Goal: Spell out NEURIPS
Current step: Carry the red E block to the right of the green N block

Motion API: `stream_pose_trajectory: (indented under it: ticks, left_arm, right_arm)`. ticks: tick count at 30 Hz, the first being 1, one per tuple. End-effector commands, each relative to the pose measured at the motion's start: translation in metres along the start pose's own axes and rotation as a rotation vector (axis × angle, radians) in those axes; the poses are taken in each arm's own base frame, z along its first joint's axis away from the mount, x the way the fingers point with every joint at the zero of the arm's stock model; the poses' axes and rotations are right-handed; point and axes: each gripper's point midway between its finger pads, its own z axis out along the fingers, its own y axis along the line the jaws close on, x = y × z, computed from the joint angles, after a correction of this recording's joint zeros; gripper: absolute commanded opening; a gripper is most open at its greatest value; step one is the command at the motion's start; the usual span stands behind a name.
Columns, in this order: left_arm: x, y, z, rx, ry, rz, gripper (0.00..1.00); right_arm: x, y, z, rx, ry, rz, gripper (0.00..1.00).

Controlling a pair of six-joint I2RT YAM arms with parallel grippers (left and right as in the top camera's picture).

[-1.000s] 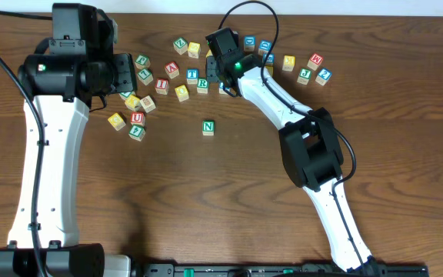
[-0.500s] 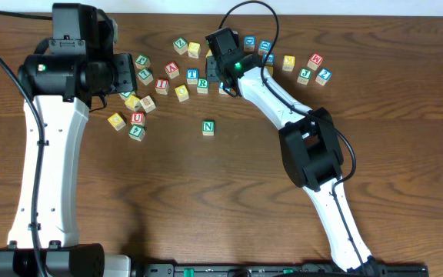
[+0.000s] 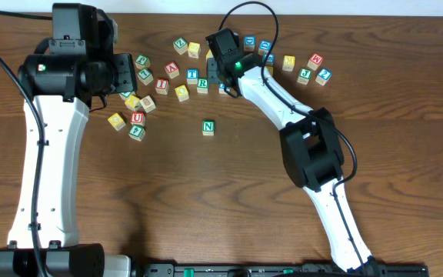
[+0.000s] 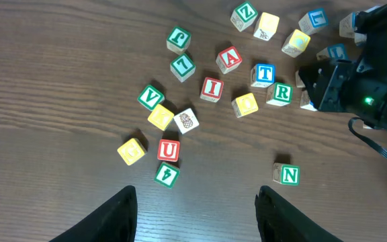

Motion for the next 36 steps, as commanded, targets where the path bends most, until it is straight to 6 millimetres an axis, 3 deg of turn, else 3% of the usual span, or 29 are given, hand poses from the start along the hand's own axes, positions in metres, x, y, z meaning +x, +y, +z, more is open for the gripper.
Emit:
stream_pose_trajectory:
  ticks: [1, 14, 22, 27, 36]
  left_arm:
    - [-0.001, 0.001, -0.003, -0.008, -0.006, -0.005, 0.56]
    - [-0.001, 0.001, -0.002, -0.008, -0.005, -0.005, 0.56]
    - [-0.001, 0.001, -0.003, -0.008, -0.006, -0.005, 0.56]
    - [-0.001, 0.001, -0.002, -0.008, -0.005, -0.005, 0.56]
    - [-0.001, 0.001, -0.003, -0.008, -0.006, -0.005, 0.56]
  right_arm:
    - [-0.028, 0.010, -0.041, -0.022, -0.065, -0.017, 0.27]
    - [-0.042, 0.014, -0.080, -0.039, -0.077, -0.028, 0.27]
    - [-0.045, 0.011, -0.140, -0.040, -0.040, -0.031, 0.27]
    - [-0.017, 0.003, -0.164, -0.030, 0.090, -0.042, 0.27]
    - [0.050, -0.013, -0.162, 0.035, 0.361, -0.062, 0.28]
